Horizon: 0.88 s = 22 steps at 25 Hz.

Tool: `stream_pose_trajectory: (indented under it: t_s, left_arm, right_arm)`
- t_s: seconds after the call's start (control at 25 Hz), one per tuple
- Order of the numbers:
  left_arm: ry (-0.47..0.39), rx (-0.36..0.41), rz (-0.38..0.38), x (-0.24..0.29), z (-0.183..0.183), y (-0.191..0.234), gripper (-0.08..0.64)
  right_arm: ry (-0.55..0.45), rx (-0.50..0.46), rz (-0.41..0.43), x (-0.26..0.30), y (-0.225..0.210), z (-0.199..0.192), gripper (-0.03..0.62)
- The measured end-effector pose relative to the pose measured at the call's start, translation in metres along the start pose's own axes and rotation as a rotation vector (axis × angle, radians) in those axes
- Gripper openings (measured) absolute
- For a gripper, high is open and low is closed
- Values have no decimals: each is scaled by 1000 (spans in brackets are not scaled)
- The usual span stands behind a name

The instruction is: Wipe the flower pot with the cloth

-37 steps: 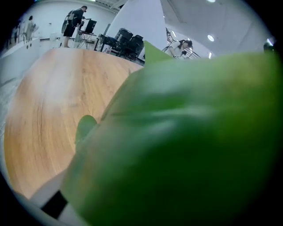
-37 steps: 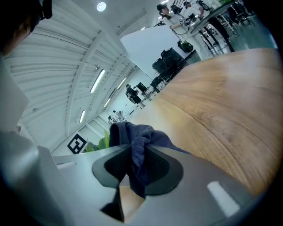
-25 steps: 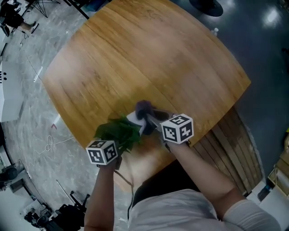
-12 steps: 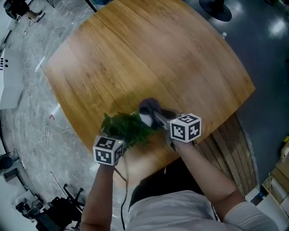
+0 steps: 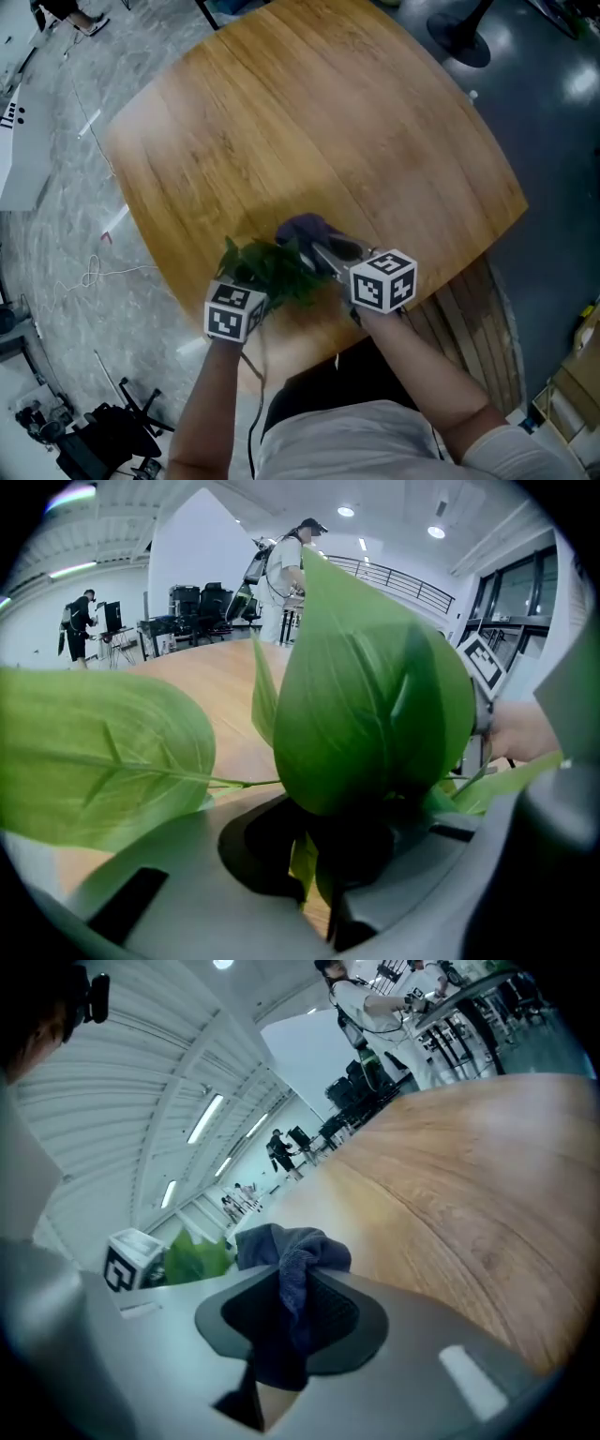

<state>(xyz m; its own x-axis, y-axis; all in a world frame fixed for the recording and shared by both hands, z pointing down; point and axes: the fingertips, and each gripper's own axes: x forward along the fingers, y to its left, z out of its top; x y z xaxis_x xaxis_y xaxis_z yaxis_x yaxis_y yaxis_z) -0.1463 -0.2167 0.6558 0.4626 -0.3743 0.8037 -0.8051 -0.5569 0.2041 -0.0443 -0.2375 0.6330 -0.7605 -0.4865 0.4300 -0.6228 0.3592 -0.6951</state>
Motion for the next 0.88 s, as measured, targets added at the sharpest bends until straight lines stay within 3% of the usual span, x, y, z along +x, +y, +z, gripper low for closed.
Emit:
stream_pose_trajectory:
  t_s: [0.12,0.2,0.44,0.56,0.64,0.8,0.88]
  left_arm:
    - [-26,-63,-7,2,0,4,21]
    - [-30,-92,-6,5,-4,11,21]
    - [-9,-210,-4,3,-20,20,21]
    - [-10,-275,-6,-1,-25,19,21]
    - [-24,-328,-17,-3,-26,18,21]
    - [-89,-505,-72,3,-27,28,20]
    - [-102,-587,-90,7,-32,32,18]
  right_arm:
    - [5,36,-78,10,-42,-10,78]
    - [2,48,-83,16,-48,-13,77]
    - [7,-1,46,5,33,-3,78]
    - [29,-43,44,0,47,-9,78]
    - [34,-53,8,1,31,-14,77]
    - [30,-38,-73,14,-19,-16,77]
    - [31,-34,-70,17,-18,-18,77]
